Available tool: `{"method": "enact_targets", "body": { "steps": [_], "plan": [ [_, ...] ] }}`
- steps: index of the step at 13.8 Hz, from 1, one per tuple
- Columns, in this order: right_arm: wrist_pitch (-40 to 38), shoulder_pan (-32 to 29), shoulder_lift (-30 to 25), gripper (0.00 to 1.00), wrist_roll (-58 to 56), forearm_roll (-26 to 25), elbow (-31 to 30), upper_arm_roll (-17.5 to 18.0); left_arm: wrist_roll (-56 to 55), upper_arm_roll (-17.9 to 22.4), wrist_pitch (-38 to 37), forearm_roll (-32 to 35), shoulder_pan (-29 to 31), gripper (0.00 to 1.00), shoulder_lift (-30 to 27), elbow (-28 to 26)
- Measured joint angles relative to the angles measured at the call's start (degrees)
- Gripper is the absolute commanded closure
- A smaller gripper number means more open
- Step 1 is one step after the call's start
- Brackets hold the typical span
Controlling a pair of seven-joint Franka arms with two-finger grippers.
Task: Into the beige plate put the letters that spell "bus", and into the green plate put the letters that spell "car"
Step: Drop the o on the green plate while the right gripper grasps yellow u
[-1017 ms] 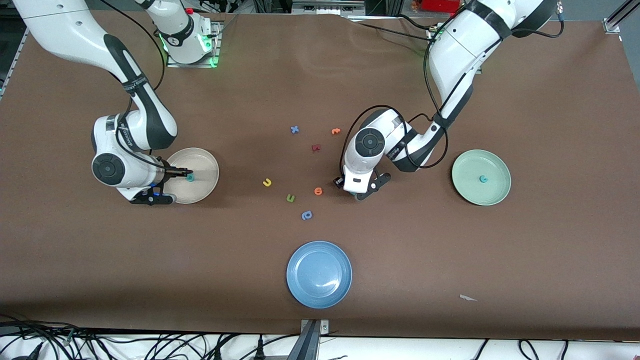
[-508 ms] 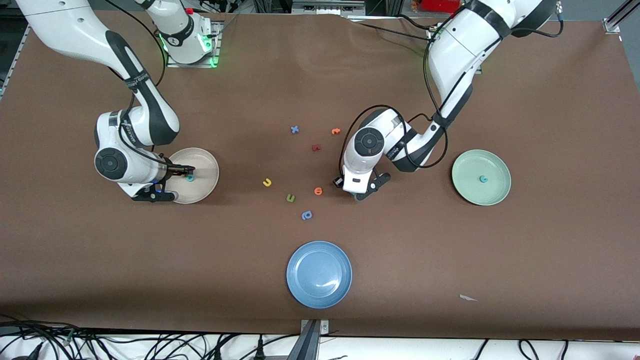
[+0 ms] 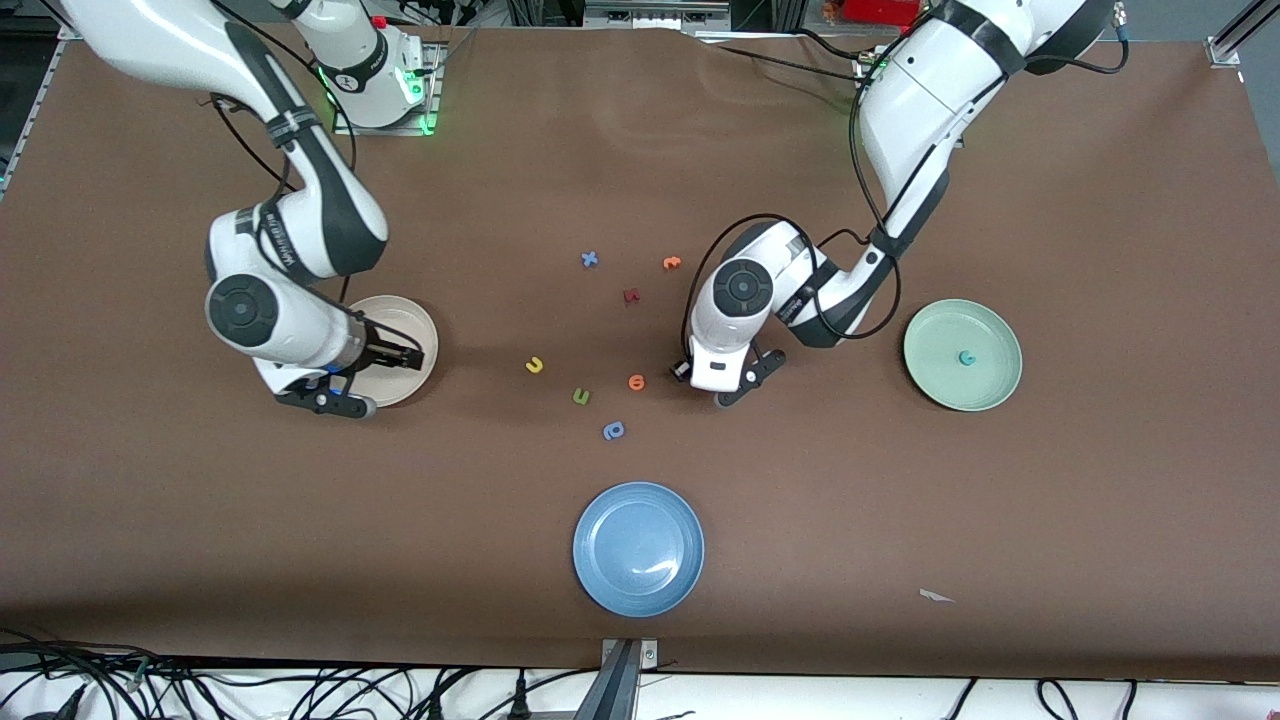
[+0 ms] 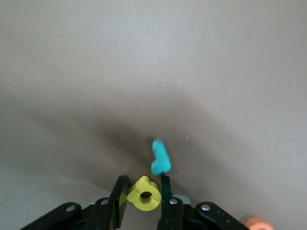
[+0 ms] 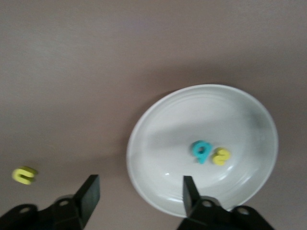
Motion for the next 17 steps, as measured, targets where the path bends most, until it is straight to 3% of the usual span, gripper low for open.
{"method": "enact_targets", "body": {
  "steps": [4, 8, 12, 17],
  "plan": [
    [4.39, 5.94, 3.91, 0.31, 18.82, 0.06, 2.66, 0.12, 2.82, 0.08, -8.34, 0.07, 2.99, 0.96, -3.73, 2.76],
    [12.81, 11.34, 8.8, 0.33, 31.59, -0.05, 2.84, 0.07, 16.62, -0.31, -22.41, -2.41, 10.07, 0.96, -10.55, 3.04],
    [16.39, 13.11, 11.43, 0.35, 35.13, -0.1, 2.89, 0.03, 35.18, -0.27, -32.96, -3.3, 19.9, 0.96, -13.37, 2.71],
    [17.29, 14.63, 13.37, 0.42, 36.97, -1.07, 2.89, -0.48, 54.95, -0.13, -35.03, -3.06, 31.24, 0.94, -13.4, -2.59]
  ]
}}
